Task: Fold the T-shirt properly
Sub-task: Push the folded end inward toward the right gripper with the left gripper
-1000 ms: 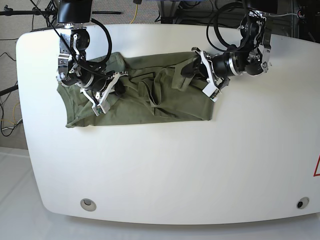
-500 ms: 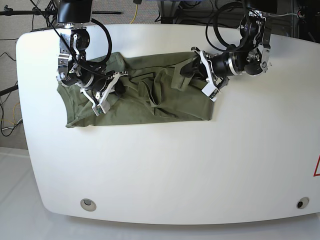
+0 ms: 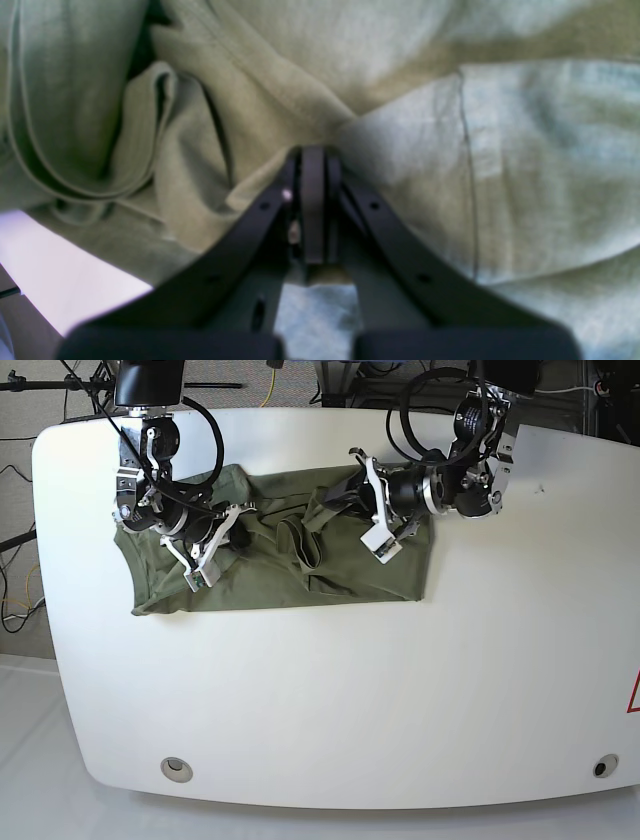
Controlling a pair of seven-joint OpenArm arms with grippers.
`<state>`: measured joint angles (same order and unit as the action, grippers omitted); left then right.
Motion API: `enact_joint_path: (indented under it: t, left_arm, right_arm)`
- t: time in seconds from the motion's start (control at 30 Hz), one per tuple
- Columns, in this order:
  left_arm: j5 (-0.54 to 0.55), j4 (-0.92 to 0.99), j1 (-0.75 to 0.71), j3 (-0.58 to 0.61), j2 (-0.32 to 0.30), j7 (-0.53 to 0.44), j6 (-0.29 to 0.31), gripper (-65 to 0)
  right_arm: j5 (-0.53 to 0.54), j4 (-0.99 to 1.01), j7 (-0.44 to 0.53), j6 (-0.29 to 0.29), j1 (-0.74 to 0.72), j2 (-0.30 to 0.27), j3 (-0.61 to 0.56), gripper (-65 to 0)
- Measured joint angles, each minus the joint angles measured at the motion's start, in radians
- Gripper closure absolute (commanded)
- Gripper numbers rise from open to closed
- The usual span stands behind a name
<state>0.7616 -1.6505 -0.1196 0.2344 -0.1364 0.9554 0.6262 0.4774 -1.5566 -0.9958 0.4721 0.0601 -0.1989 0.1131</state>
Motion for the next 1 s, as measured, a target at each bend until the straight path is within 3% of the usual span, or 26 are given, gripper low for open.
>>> enact_joint_path:
  t: [0.33,0.7,0.77,1.0]
  left_arm:
    - [-0.008,0.002,0.003,0.082,0.031,-0.004,-0.002,-5.1]
    - [-0.144,0.004,0.003,0.141,0.034,-0.004,-0.001,-6.1]
    - [-0.143,0.004,0.003,0.142,0.036,-0.004,-0.001,-8.7]
    - [-0.14,0.003,0.001,0.106,0.036,-0.006,0.003,-34.9]
  right_arm:
    - [0.001,0.0,0.0,0.0,0.0,0.0,0.0,-0.3]
    - [0.002,-0.001,0.008,0.0,0.008,0.0,0.0,-0.3]
    - [0.001,-0.001,0.008,0.0,0.008,0.0,0.0,-0.3]
    - [0.001,-0.001,0.008,0.0,0.009,0.0,0.0,-0.3]
